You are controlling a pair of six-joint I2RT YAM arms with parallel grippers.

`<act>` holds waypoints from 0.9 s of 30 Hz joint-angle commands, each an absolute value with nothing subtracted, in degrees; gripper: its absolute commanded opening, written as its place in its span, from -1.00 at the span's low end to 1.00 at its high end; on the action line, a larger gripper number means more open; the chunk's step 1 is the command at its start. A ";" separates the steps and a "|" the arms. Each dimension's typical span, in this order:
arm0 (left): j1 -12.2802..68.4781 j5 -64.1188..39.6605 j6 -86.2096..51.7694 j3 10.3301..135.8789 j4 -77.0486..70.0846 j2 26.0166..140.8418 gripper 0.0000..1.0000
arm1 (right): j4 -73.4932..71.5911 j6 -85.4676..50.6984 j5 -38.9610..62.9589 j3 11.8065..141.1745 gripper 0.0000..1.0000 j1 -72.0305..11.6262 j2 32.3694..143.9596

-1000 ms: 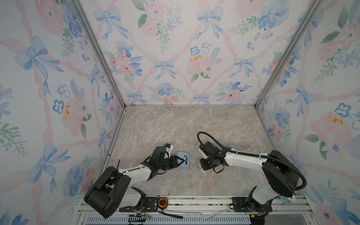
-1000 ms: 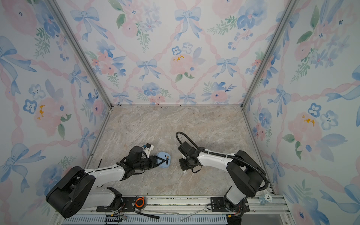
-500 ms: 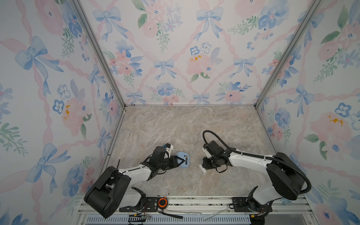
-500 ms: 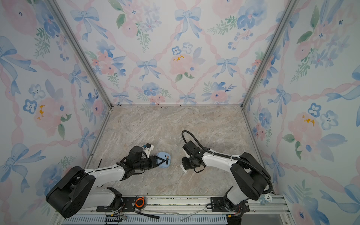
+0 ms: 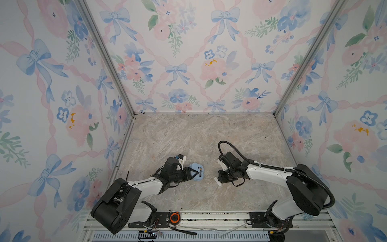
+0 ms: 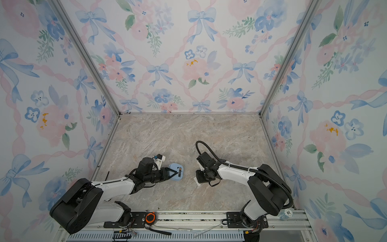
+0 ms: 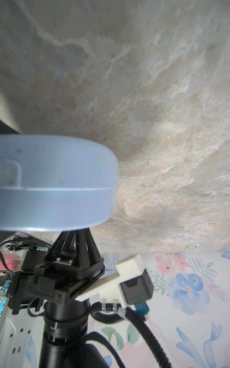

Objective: Insert the battery into the alarm
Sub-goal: Pick up the cover from the center of the board.

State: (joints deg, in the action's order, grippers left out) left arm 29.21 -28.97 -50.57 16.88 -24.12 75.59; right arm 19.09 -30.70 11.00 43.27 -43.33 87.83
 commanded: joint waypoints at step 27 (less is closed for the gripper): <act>34.65 -22.27 -57.46 9.60 -33.31 86.73 -1.00 | -3.34 -53.94 10.10 37.94 -1.00 -45.85 79.28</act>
